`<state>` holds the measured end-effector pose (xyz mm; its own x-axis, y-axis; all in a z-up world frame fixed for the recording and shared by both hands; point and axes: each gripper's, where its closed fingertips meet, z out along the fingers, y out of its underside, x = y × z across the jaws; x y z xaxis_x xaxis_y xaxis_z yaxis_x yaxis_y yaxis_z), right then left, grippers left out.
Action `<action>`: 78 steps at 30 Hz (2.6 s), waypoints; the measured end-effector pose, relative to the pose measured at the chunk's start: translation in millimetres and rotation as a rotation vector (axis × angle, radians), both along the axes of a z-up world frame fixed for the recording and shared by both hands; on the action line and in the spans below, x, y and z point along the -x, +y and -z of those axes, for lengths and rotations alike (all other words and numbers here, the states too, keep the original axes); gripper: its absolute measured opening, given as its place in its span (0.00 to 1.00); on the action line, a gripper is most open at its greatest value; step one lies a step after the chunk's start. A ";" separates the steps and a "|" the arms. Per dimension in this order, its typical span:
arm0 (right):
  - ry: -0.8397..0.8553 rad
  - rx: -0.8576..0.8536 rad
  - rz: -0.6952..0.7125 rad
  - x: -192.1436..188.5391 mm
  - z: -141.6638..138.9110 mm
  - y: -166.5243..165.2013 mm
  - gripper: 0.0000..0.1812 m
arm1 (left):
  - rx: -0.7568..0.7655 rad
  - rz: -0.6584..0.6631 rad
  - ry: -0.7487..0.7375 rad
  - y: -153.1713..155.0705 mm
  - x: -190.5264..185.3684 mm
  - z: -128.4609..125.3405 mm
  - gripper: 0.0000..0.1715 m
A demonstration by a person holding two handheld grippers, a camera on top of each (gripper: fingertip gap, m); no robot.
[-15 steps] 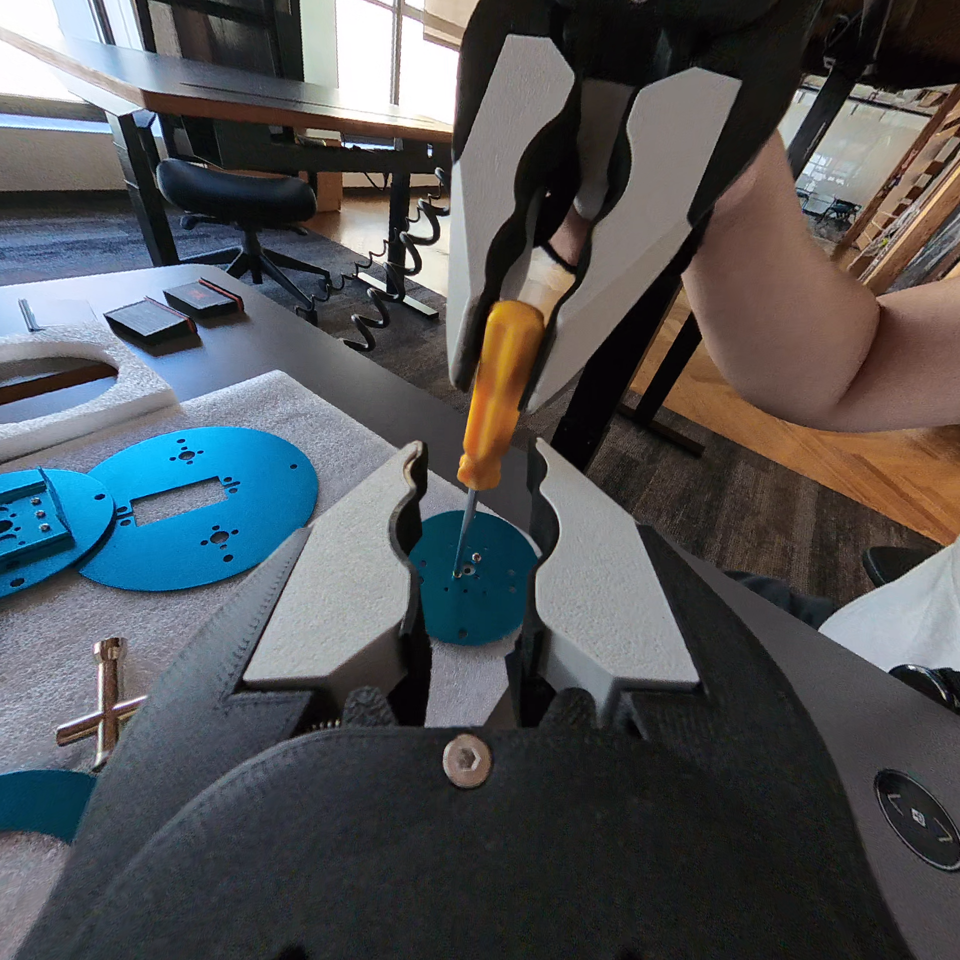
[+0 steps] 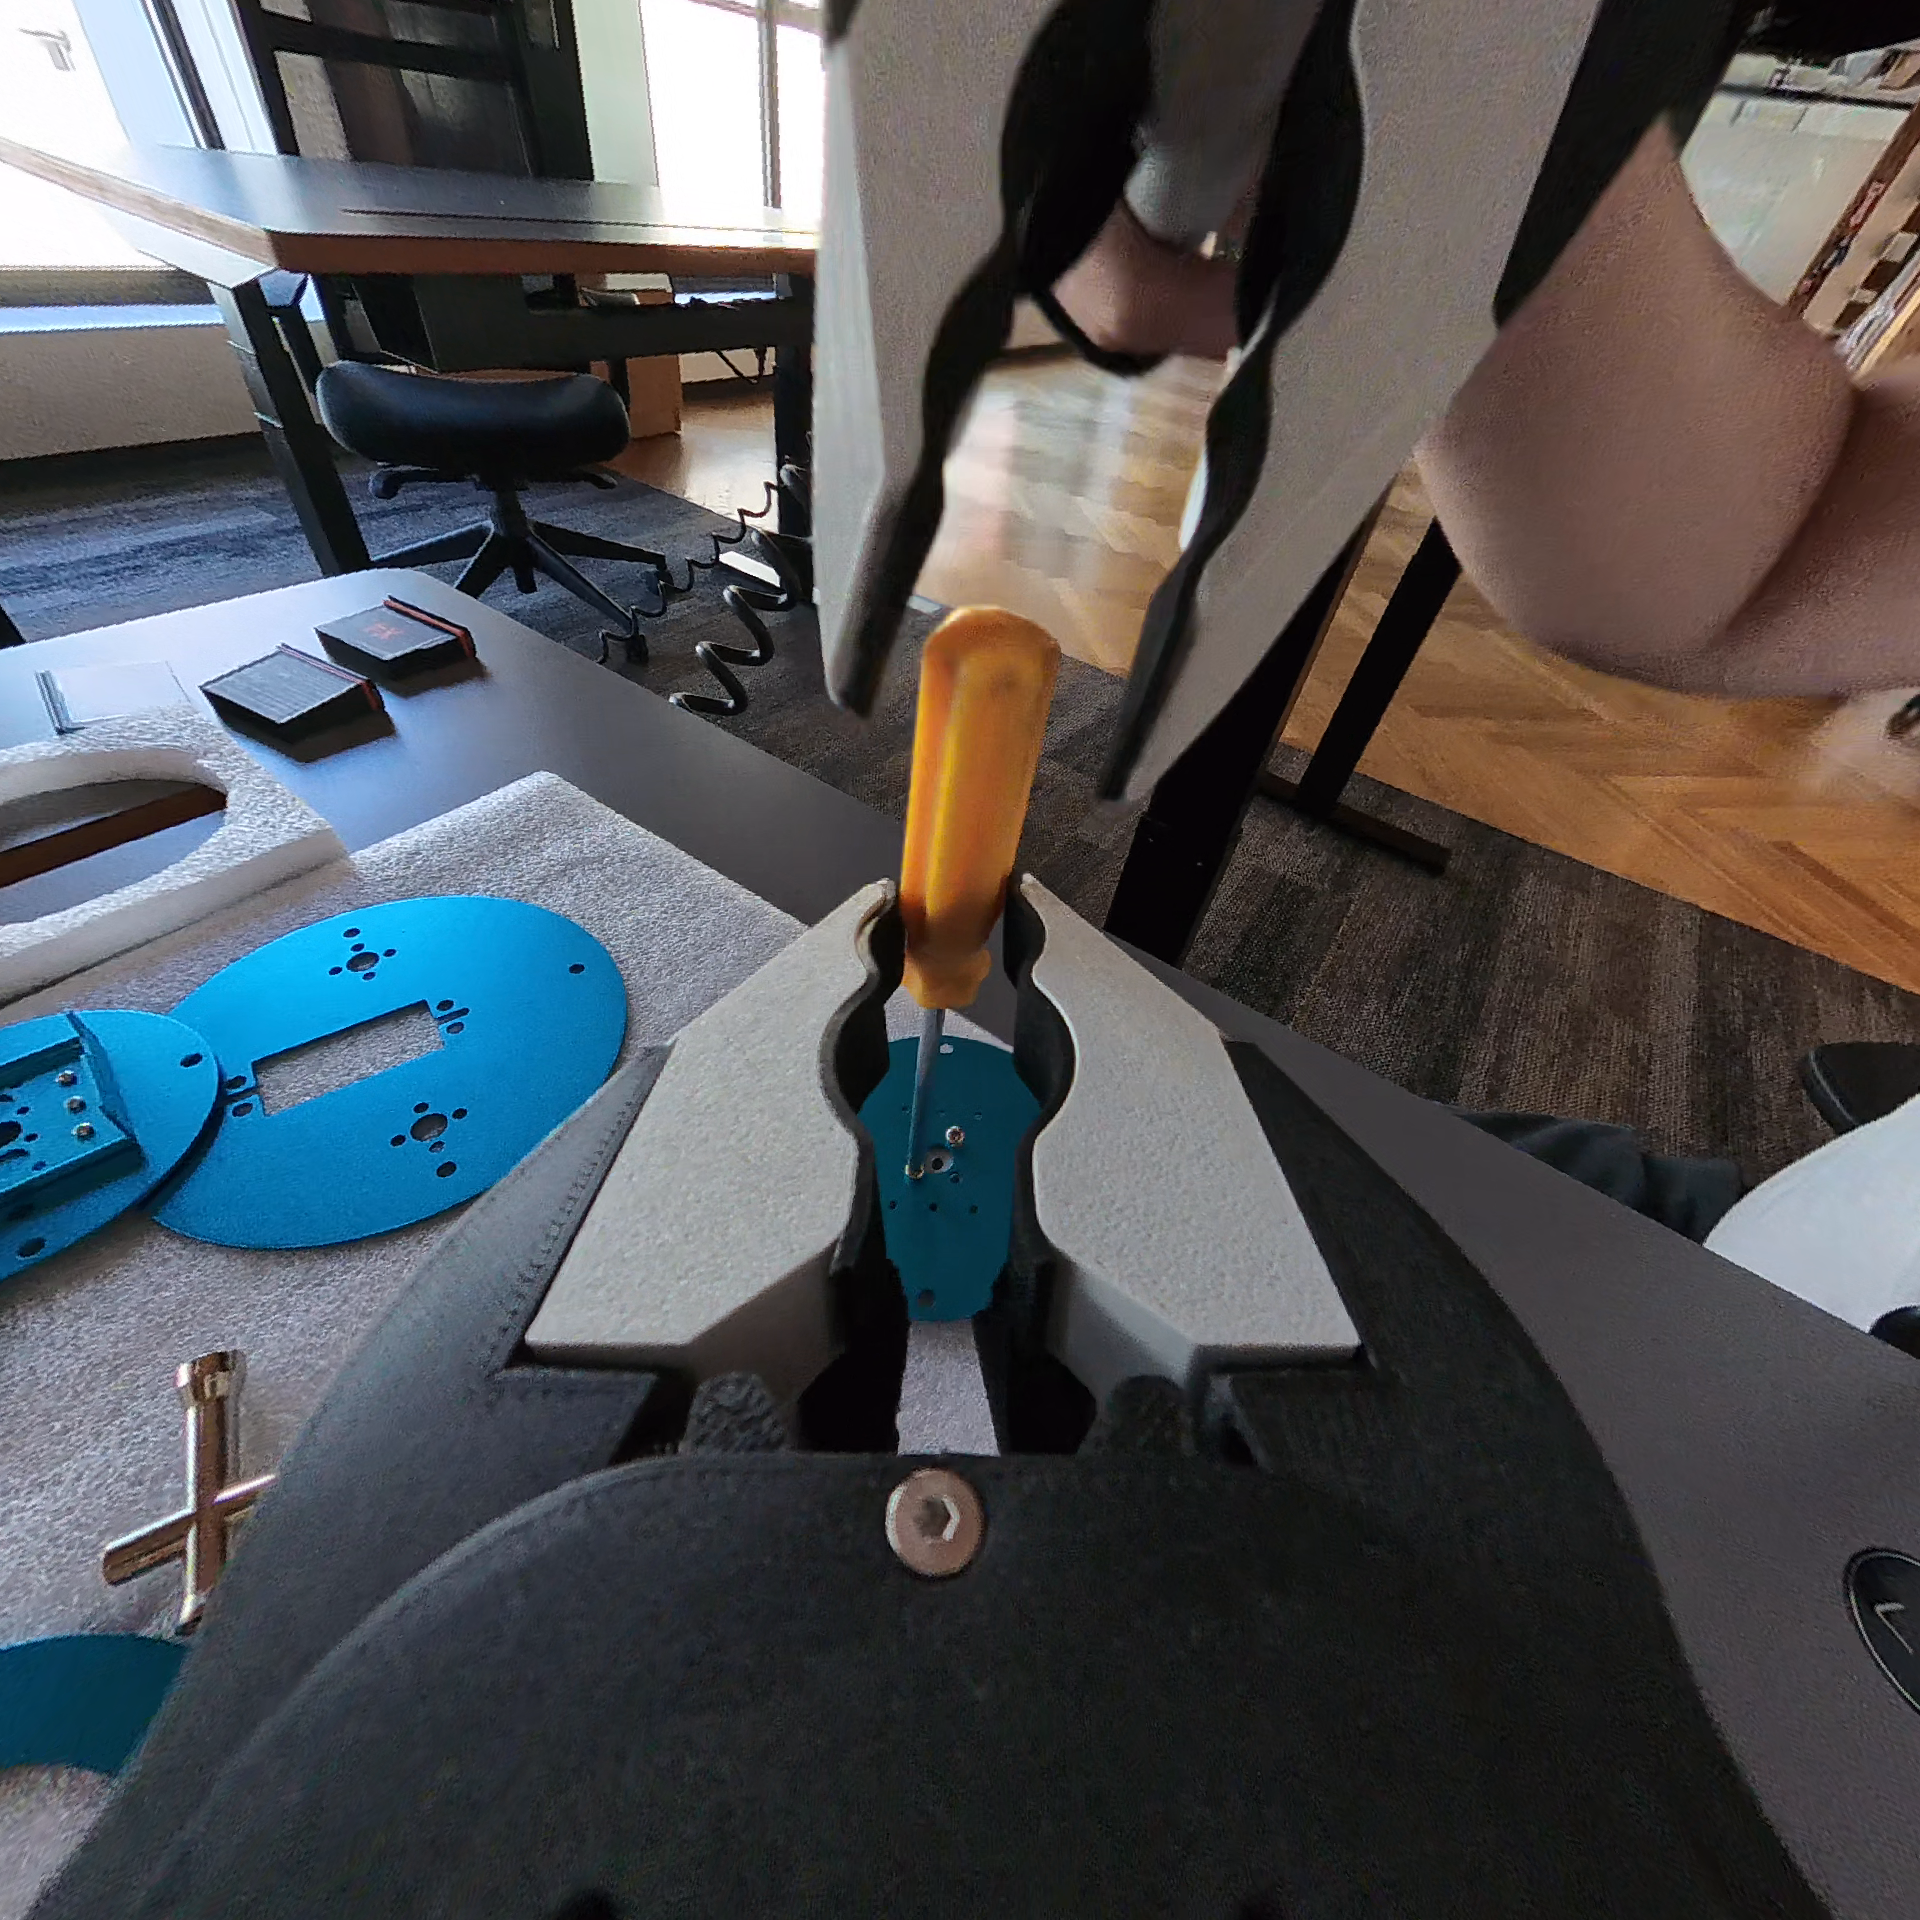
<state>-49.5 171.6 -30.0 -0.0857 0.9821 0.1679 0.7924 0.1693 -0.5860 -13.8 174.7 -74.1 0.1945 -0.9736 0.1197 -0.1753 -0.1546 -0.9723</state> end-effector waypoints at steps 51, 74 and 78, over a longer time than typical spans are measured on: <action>-0.332 0.048 0.081 -12.8 14.0 -3.5 0.09 | 0.022 0.040 0.161 -5.3 13.1 25.8 0.10; -0.423 0.041 0.101 -25.2 15.7 0.7 0.09 | 0.005 0.033 0.463 -3.0 7.3 89.1 0.18; -0.423 0.118 0.312 -27.5 16.1 4.7 0.09 | -0.011 0.028 0.468 -3.3 6.5 89.2 0.17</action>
